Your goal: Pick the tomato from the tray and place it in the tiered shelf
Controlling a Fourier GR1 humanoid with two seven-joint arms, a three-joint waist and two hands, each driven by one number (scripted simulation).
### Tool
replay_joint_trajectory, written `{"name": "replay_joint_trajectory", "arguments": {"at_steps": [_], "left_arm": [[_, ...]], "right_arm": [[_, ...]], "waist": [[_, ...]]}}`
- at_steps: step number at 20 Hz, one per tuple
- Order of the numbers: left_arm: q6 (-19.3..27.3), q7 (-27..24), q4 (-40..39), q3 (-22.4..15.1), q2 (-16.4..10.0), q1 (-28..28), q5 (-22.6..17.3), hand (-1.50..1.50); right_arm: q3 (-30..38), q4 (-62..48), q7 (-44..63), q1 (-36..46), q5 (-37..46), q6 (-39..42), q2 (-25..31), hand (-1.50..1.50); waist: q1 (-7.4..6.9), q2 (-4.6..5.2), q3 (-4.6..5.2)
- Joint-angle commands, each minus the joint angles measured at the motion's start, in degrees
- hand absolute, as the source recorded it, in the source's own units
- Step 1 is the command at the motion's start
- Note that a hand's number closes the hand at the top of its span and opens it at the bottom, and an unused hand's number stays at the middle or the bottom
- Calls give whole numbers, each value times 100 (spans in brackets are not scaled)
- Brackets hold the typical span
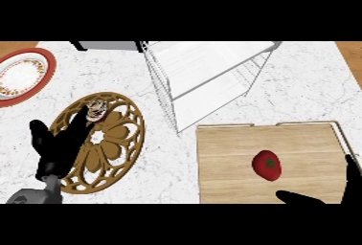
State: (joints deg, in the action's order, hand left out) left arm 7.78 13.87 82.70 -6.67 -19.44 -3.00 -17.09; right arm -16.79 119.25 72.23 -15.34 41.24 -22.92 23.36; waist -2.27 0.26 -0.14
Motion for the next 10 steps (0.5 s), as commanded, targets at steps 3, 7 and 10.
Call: {"name": "replay_joint_trajectory", "arguments": {"at_steps": [3,7,10], "left_arm": [[45,89,-367,-137,191,205,75,0],[30,289,-325,38,88,-50,-16,0],[-50,-19,-413,17,127,301,41,0]], "right_arm": [[-18,-659,1303,775,735,667,-929,-150],[-5,-1069,1302,950,1255,1028,-1463,-150],[319,-1277,1302,1170,1545,1214,-1737,-150]], "waist": [[68,38,42],[148,23,38],[153,15,38]]}}
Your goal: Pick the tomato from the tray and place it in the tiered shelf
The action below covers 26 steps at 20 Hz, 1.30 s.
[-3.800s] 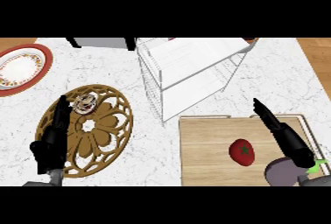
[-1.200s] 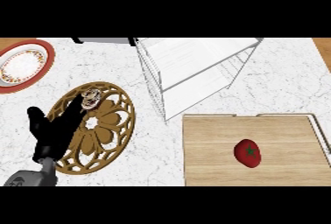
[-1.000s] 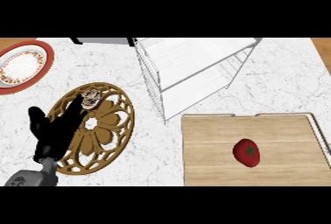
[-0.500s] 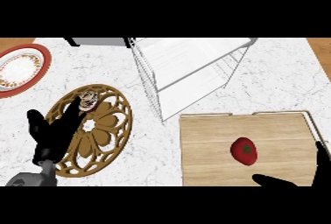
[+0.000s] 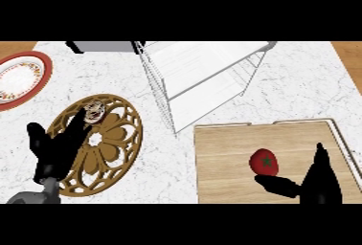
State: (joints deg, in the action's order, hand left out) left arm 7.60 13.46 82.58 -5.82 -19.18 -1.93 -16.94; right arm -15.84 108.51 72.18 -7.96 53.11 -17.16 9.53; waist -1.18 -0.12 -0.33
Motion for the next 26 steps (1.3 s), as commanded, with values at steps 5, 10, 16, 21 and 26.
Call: {"name": "replay_joint_trajectory", "arguments": {"at_steps": [5,10,16,21,26], "left_arm": [[29,45,-242,-47,135,247,81,0],[-149,31,-567,142,80,41,-6,0],[-235,244,-231,207,8,205,-91,0],[-38,184,-344,97,199,-7,114,0],[-179,222,-779,279,224,-327,92,0]], "right_arm": [[356,-726,1051,577,942,619,-790,-150],[163,-881,1055,704,1109,342,-945,-150],[740,-1427,486,1003,893,258,-953,-150],[137,-1759,-345,612,257,1547,-876,150],[138,-1862,156,1545,246,759,-950,150]], "waist": [[67,29,40],[112,31,39],[64,28,32],[83,51,37],[118,25,35]]}}
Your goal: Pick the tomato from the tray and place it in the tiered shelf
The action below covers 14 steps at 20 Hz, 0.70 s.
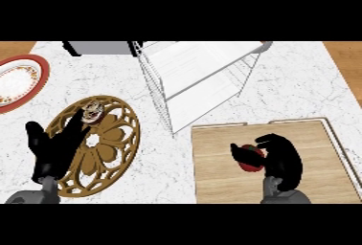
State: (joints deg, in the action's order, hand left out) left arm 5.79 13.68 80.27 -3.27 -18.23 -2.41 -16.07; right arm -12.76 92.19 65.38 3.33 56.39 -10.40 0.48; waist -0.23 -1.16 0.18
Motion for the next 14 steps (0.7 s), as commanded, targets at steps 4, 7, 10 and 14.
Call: {"name": "replay_joint_trajectory", "arguments": {"at_steps": [4,7,10,14], "left_arm": [[-76,-16,-471,121,89,-31,130,0],[-130,96,-97,-153,122,79,108,0],[-235,119,-47,-284,154,-159,125,0],[-82,189,-133,-216,175,-65,158,0]], "right_arm": [[-396,-400,473,339,103,-483,-45,150],[-1706,-252,-1450,530,-685,970,-46,150],[-2899,-339,-2661,764,-942,1777,-47,150],[-3383,388,-3789,911,-1409,2315,168,150]], "waist": [[15,121,-17],[-326,148,-25],[-777,234,-38],[-310,134,-31]]}}
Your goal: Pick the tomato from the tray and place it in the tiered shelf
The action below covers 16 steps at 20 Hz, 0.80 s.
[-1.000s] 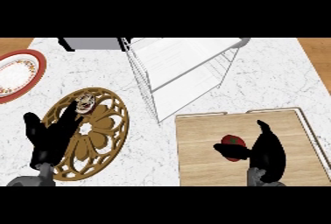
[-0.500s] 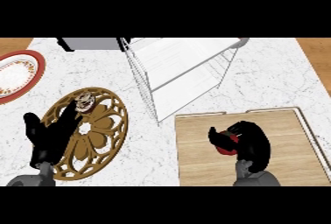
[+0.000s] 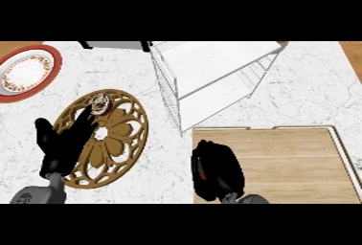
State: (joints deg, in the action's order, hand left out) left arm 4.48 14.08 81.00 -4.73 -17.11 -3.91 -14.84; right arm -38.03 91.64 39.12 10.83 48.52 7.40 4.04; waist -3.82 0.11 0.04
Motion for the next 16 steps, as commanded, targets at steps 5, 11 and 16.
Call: {"name": "replay_joint_trajectory", "arguments": {"at_steps": [5,11,16], "left_arm": [[150,-89,-261,-63,217,525,85,0],[204,-78,-364,192,150,371,64,0],[5,150,-405,279,1,120,-22,0]], "right_arm": [[-597,2226,-1525,202,-1004,888,306,150],[554,4059,-227,693,-1473,1696,126,150],[1737,4570,952,1710,-2406,2543,-215,150]], "waist": [[410,-43,-2],[464,-24,3],[451,-12,7]]}}
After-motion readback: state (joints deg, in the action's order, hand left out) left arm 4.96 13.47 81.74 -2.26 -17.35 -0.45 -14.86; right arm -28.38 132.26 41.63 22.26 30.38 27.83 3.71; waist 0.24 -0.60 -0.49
